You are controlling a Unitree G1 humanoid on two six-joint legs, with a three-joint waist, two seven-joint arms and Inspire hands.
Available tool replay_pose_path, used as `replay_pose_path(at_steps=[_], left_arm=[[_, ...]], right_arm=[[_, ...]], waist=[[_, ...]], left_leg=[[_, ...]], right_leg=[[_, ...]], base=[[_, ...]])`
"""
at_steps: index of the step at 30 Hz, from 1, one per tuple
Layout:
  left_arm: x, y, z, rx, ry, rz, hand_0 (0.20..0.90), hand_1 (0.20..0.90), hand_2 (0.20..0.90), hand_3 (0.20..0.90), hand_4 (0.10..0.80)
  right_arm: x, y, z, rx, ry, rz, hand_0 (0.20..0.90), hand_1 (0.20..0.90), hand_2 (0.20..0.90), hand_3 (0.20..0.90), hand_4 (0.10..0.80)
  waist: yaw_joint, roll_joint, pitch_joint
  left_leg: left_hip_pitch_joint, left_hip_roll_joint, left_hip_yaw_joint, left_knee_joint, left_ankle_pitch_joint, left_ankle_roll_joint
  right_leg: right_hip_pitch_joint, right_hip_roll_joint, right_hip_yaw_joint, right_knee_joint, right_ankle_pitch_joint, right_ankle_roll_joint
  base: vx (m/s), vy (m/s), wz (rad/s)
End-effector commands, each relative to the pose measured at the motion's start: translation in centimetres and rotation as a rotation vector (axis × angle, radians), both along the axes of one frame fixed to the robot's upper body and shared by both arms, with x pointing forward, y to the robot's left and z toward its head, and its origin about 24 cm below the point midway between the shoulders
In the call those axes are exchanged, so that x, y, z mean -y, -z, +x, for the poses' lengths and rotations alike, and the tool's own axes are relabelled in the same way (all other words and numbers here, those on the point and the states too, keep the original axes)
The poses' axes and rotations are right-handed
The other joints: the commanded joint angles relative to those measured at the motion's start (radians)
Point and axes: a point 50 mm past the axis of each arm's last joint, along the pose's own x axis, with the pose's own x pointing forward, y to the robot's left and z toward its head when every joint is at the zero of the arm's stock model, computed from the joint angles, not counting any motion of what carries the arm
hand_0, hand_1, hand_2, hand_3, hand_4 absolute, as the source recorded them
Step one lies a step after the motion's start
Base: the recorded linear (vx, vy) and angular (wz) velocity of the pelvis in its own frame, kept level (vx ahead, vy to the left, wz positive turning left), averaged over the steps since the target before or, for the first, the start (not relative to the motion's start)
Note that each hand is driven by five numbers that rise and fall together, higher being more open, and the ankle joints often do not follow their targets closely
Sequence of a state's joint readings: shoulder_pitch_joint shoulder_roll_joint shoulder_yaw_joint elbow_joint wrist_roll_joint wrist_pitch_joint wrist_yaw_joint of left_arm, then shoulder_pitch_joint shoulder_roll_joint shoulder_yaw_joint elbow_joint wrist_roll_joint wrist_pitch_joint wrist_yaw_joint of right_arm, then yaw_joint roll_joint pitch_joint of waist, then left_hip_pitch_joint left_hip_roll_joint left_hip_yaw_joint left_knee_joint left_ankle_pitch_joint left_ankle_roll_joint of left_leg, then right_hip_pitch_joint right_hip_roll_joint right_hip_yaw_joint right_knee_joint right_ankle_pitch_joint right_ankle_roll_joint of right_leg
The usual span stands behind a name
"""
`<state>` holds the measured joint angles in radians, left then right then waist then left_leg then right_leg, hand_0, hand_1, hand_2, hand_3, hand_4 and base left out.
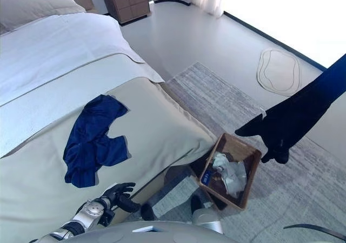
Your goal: Pick up the clothes from the bed and place them into the basket
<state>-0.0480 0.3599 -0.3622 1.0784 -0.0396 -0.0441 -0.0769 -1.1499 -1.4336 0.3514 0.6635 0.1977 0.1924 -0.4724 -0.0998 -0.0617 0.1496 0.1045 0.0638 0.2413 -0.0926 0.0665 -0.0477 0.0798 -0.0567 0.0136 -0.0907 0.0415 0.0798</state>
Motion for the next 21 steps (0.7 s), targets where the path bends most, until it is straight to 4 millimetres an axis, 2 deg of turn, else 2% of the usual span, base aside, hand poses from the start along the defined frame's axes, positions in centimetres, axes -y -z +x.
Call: replay_pose_path(at_steps=[1, 8, 11, 21], left_arm=[[-3.0, -0.4, -1.1, -0.047, 0.013, 0.087, 0.9, 0.9, 0.9, 0.9, 0.8], [-2.8, -0.3, -1.3, -0.045, 0.006, 0.084, 0.9, 0.9, 0.9, 0.9, 0.8], [-2.7, -0.3, -1.1, -0.045, 0.004, 0.077, 0.9, 0.9, 0.9, 0.9, 0.8], [-2.5, -0.3, -0.7, -0.042, 0.017, 0.074, 0.9, 0.9, 0.9, 0.9, 0.8]], right_arm=[[-1.2, -5.7, -5.0, 0.267, 0.065, -0.162, 0.3, 0.3, 0.3, 0.2, 0.1], [-2.1, -7.4, -5.4, 0.313, 0.088, -0.184, 0.3, 0.3, 0.3, 0.2, 0.1], [-2.2, -7.9, -5.3, 0.278, 0.095, -0.165, 0.3, 0.3, 0.3, 0.2, 0.1], [-0.5, -6.3, -3.8, 0.036, 0.136, -0.093, 0.3, 0.3, 0.3, 0.2, 0.1]], waist=[[0.041, -0.06, -0.101], [0.052, -0.073, -0.11], [0.055, -0.075, -0.114], [0.065, -0.073, -0.106]], left_leg=[[0.038, -0.028, -0.07, 0.006, -0.134, 0.013], [0.043, -0.031, -0.077, 0.007, -0.137, 0.017], [0.048, -0.036, -0.082, 0.007, -0.138, 0.019], [0.044, -0.036, -0.086, 0.007, -0.136, 0.024]], right_leg=[[0.011, 0.027, -0.125, 0.024, -0.047, -0.003], [0.022, 0.022, -0.132, 0.023, -0.047, -0.002], [0.029, 0.019, -0.137, 0.025, -0.048, -0.001], [0.028, 0.017, -0.144, 0.034, -0.054, -0.005]], base=[[0.004, 0.039, -0.01], [0.002, 0.015, 0.0], [0.036, 0.021, 0.02], [0.002, 0.002, 0.02]])
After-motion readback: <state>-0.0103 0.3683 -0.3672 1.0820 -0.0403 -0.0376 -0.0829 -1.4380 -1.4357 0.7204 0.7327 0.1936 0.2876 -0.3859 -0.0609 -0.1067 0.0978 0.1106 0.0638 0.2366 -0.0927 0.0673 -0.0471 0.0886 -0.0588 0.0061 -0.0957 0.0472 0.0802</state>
